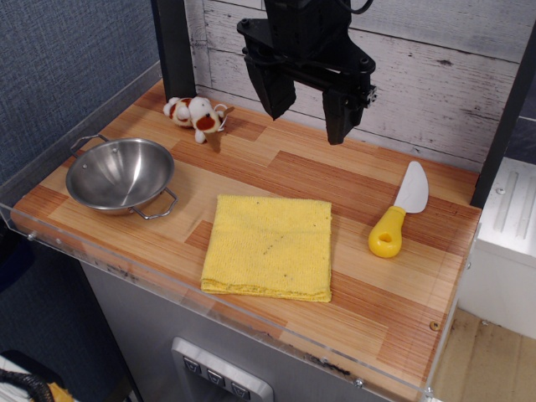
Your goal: Put the yellow rectangle on the opposite side of the table.
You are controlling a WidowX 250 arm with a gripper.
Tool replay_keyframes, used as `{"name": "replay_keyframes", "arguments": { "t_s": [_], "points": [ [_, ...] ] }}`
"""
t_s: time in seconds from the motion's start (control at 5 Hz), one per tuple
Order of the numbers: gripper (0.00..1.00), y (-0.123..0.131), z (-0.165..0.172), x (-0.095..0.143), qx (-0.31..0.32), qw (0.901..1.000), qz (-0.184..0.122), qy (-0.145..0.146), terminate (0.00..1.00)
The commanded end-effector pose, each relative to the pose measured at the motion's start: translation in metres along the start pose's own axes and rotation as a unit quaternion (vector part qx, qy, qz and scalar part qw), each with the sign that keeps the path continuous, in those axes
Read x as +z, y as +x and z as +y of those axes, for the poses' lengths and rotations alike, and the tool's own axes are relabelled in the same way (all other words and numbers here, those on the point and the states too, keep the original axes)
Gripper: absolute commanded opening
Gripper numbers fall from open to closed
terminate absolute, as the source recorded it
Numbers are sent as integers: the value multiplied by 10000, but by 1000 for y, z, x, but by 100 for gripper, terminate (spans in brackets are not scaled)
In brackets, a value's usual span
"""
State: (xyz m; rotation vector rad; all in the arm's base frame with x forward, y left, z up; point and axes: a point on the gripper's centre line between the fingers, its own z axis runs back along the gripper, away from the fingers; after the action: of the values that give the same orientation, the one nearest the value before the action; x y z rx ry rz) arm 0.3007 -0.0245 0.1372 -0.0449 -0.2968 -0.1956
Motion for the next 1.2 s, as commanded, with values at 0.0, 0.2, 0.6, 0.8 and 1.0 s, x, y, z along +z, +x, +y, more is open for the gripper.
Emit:
{"name": "replay_keyframes", "arguments": {
  "t_s": [0.0,0.2,0.6,0.8,1.0],
  "points": [
    [100,0,0,0,0,10000,0,0,0],
    [100,-35,6,-3,-48,9999,76,-91,0],
    [100,-78,14,-12,-30,9999,109,120,0],
    [100,-86,17,-27,186,9997,-55,166,0],
    [100,-81,16,-43,199,9995,34,223,0]
  ]
}}
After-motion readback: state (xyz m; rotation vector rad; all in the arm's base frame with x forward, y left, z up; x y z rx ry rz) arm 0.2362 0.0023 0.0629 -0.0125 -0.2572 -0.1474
